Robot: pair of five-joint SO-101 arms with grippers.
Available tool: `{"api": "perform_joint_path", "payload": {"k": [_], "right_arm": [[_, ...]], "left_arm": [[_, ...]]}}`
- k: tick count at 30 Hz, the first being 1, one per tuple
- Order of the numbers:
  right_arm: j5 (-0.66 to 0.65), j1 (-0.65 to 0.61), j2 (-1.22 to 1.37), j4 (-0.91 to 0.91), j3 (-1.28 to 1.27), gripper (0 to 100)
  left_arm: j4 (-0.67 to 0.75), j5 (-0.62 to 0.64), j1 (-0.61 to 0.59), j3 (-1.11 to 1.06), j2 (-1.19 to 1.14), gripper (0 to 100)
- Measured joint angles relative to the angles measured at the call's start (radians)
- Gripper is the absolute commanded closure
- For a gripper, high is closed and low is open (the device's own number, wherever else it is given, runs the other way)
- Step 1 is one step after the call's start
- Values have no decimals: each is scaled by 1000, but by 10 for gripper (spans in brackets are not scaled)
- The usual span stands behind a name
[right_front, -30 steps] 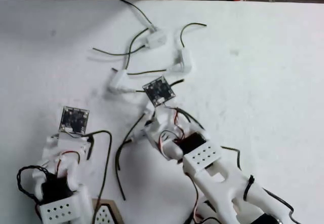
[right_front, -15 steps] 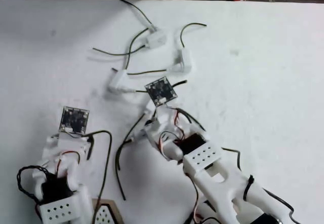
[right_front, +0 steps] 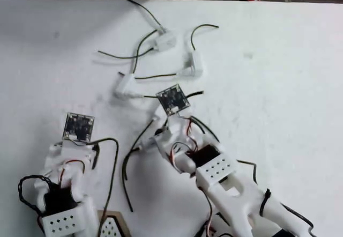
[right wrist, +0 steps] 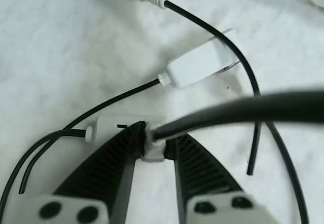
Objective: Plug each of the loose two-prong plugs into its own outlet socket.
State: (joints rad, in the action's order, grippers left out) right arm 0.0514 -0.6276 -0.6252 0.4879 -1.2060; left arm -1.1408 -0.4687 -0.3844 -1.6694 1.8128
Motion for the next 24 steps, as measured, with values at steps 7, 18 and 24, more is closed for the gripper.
{"api": "perform_joint_path", "payload": {"k": [7,18,24], "right_arm": [[0,-2,15,-52,-5,982],[-26,3,5,-61,-68,982],[-169,2,5,-63,-110,982]], "left_arm": [[0,0,0,0,0,740],[0,0,0,0,0,740],[0,0,0,0,0,740]]}}
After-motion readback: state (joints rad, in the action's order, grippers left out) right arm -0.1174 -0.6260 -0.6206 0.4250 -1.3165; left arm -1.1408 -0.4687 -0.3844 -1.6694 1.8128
